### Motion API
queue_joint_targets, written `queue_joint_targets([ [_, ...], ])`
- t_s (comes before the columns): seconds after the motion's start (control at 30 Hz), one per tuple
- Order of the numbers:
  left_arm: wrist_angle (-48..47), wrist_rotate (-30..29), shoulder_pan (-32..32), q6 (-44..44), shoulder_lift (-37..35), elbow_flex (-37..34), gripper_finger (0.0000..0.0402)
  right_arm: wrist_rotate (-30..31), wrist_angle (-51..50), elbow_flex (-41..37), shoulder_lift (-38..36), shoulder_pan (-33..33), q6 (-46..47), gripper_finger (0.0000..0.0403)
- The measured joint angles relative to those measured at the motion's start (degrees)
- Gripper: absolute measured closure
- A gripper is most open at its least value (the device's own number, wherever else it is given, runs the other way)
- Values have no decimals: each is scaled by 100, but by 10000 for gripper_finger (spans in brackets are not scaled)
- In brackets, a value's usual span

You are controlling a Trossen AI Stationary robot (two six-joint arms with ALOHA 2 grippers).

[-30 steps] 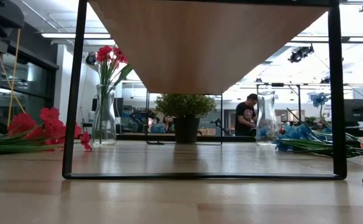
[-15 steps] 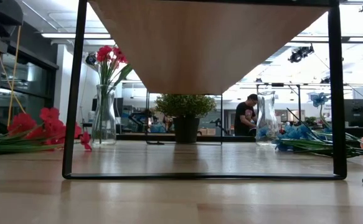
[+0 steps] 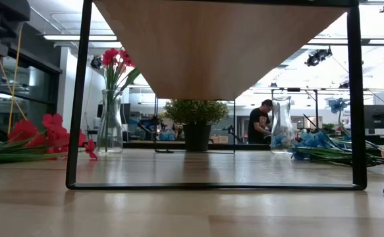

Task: Pick and place flowers into a vace then onto a shelf
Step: Put the orange flowers into the left transparent vase

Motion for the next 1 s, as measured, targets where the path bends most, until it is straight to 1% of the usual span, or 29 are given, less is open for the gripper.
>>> queue_joint_targets([
  [0.37, 119, -95, 2, 40, 99, -2, 108, 0, 1, 1, 1, -1, 11, 167],
  [1.0, 293, -142, 4, -179, 781, -2, 114, -2, 2, 0, 5, 0, 103, 167],
])
